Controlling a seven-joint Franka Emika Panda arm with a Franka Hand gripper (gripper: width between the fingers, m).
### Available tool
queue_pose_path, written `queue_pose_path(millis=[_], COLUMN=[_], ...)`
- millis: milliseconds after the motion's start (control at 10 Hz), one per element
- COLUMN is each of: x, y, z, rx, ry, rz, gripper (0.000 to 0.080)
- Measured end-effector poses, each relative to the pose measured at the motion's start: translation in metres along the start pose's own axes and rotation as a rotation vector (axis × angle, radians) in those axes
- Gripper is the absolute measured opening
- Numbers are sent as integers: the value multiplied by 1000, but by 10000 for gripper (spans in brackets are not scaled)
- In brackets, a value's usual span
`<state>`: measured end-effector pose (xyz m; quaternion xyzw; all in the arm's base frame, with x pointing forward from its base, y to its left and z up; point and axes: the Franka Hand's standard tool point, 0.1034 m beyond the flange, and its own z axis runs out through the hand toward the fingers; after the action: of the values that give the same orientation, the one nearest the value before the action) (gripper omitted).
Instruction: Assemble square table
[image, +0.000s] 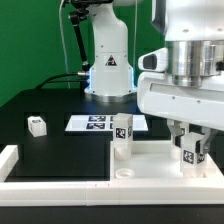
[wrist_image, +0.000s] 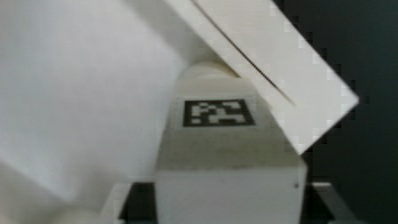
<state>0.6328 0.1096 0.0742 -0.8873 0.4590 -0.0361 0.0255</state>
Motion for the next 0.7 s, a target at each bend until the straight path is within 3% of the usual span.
queue_pose_path(millis=[400, 500, 700], x=[-5, -5, -5], y=[3, 3, 4], z=[1, 1, 1], rx=[24, 34, 26], ry=[-87, -116, -121], rz=[674, 782, 878], gripper=[291, 292, 292])
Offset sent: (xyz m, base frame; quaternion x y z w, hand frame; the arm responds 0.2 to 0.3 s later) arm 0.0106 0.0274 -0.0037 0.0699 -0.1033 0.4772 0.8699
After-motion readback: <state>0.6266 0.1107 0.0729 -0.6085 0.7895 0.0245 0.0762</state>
